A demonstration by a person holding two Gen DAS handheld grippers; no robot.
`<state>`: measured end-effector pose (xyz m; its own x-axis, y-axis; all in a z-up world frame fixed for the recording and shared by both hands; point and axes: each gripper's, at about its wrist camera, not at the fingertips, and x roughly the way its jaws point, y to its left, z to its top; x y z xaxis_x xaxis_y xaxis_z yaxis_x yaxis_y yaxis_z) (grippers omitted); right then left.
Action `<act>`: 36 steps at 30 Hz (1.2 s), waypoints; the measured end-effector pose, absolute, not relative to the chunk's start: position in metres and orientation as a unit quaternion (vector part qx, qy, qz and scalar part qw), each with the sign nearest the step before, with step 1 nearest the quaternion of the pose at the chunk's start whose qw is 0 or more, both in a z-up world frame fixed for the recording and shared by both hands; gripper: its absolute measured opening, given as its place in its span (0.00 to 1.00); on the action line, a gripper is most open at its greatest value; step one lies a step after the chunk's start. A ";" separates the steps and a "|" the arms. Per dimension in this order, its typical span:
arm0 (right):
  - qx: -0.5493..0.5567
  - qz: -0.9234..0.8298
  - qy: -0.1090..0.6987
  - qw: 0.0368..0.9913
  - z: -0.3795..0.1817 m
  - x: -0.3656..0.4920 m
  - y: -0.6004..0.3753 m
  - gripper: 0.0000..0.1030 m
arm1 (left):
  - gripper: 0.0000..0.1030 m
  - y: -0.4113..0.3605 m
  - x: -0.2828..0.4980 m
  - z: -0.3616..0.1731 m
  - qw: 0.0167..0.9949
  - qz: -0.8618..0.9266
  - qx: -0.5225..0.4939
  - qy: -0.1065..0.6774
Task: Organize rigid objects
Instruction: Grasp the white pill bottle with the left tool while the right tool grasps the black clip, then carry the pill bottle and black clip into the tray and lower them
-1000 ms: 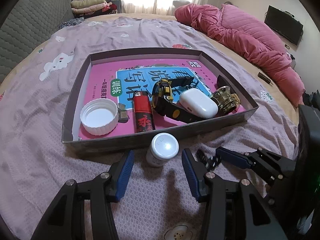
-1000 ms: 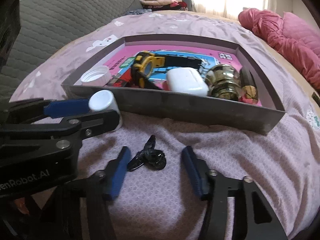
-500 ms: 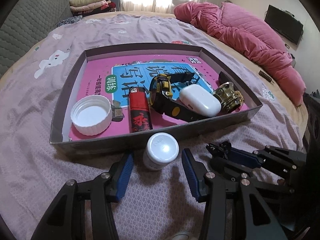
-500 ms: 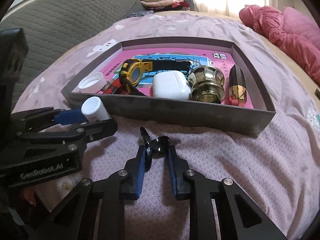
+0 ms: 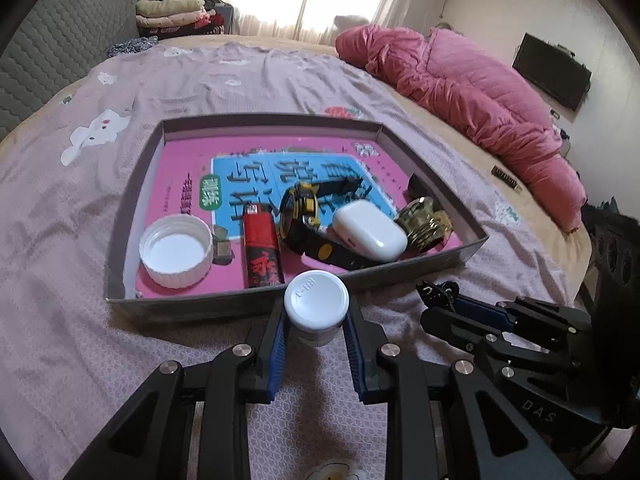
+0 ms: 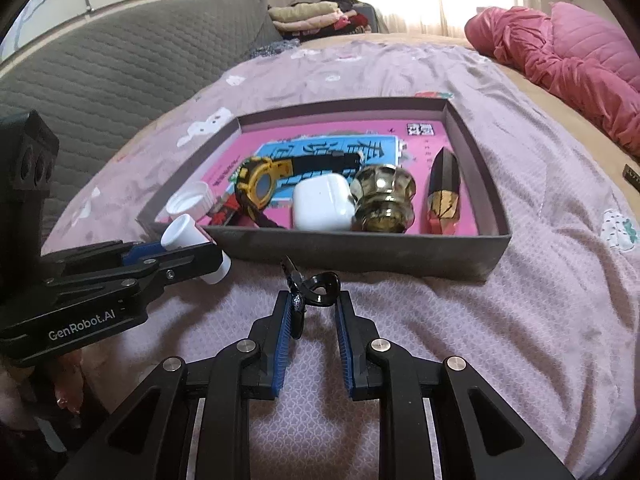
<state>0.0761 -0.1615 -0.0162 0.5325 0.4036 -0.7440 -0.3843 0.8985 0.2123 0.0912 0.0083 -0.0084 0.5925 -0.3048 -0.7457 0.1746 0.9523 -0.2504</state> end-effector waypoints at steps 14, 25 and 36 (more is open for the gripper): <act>0.000 0.215 0.373 0.903 0.017 0.079 -0.175 0.21 | 0.26 0.055 0.095 0.025 0.920 -0.091 -0.114 0.363; 0.026 0.176 0.357 0.917 0.028 0.099 -0.204 0.21 | 0.26 0.051 0.111 0.007 0.911 -0.087 -0.109 0.388; 0.036 0.154 0.356 0.921 0.025 0.114 -0.215 0.21 | 0.26 0.050 0.118 -0.009 0.900 -0.076 -0.108 0.415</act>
<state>0.1142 -0.2147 0.0247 0.6992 0.3099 -0.6442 -0.2592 0.9497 0.1755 0.1182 0.0496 -0.0091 0.6448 -0.2252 -0.7304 0.0468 0.9654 -0.2564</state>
